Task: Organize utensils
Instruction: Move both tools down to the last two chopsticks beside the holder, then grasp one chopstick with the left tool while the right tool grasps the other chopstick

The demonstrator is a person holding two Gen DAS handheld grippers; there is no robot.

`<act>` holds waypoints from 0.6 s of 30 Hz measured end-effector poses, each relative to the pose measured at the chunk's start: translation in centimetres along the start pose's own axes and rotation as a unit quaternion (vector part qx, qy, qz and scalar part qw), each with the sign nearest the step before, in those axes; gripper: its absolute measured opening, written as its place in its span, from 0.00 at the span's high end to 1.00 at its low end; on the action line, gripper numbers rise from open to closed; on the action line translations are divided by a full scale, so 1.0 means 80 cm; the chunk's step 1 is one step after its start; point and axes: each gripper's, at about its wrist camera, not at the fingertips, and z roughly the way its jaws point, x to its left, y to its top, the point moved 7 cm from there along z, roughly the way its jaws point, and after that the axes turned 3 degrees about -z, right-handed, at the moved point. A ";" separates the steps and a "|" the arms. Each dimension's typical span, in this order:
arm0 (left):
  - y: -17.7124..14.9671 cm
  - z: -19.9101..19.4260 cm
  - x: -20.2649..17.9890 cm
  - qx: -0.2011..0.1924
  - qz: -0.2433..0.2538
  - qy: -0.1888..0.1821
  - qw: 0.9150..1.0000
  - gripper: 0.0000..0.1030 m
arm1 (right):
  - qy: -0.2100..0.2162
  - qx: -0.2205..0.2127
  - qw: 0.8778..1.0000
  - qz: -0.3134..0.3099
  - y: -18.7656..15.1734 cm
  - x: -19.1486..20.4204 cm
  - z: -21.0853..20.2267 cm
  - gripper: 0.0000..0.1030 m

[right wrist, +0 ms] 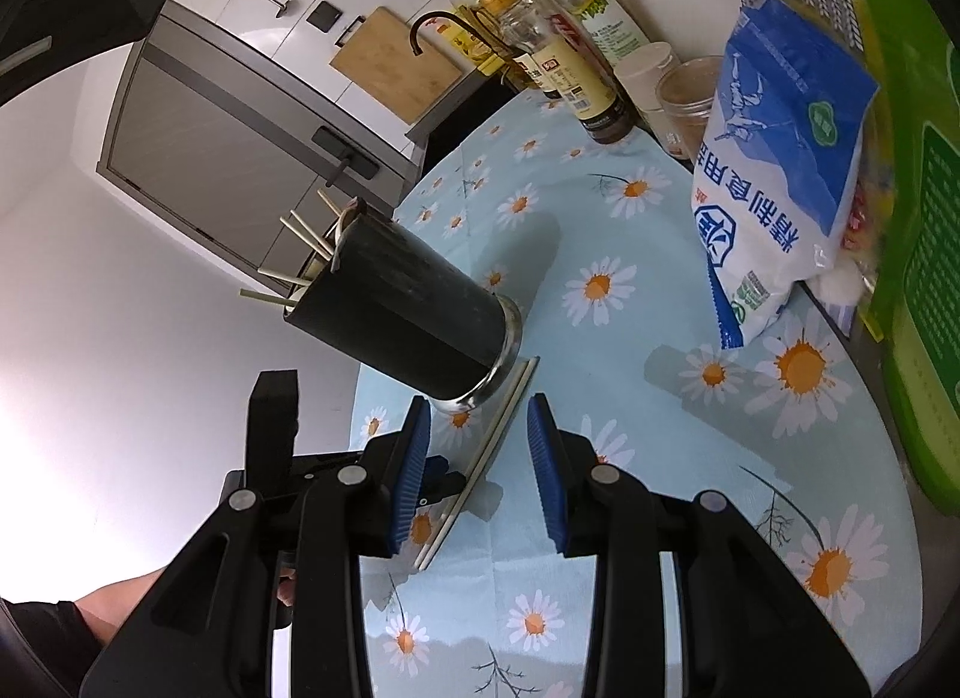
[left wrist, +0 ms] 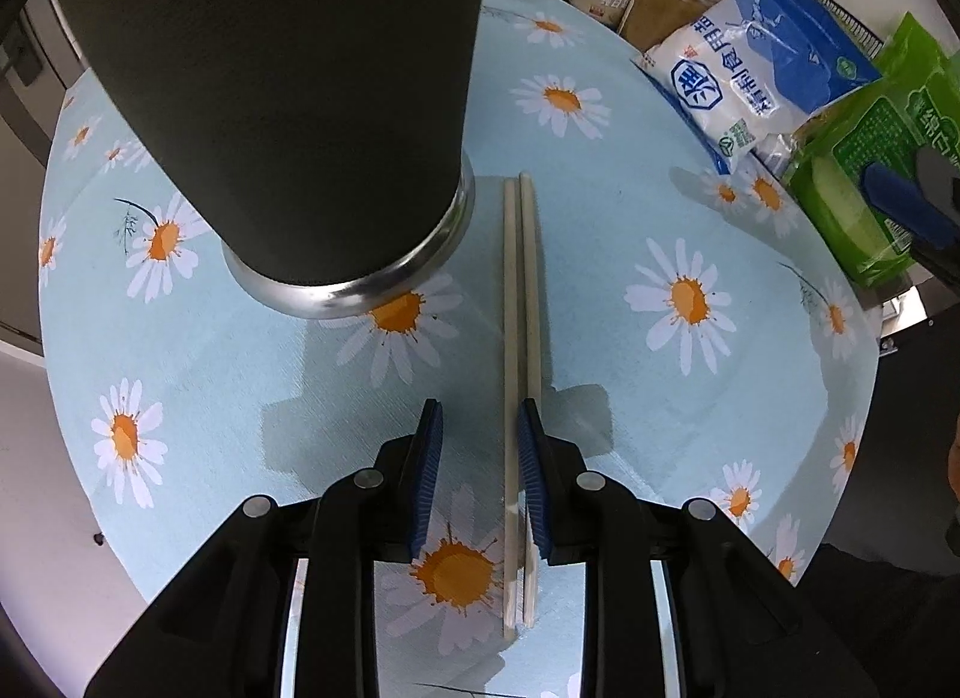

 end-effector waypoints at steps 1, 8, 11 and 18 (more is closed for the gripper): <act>0.001 0.001 -0.001 0.003 0.001 0.005 1.000 0.77 | 0.000 0.001 1.000 -0.001 -0.001 0.002 0.001 0.66; 0.006 0.005 -0.003 0.013 0.006 0.047 0.999 0.89 | -0.004 0.026 1.000 0.005 -0.005 0.001 0.014 0.66; 0.008 0.006 0.001 0.014 -0.010 0.046 0.999 0.95 | -0.003 0.039 0.999 -0.002 -0.005 0.003 0.020 0.66; -0.001 0.000 0.013 0.005 -0.043 0.036 0.998 0.96 | -0.005 0.090 0.996 0.007 -0.006 0.002 0.043 0.63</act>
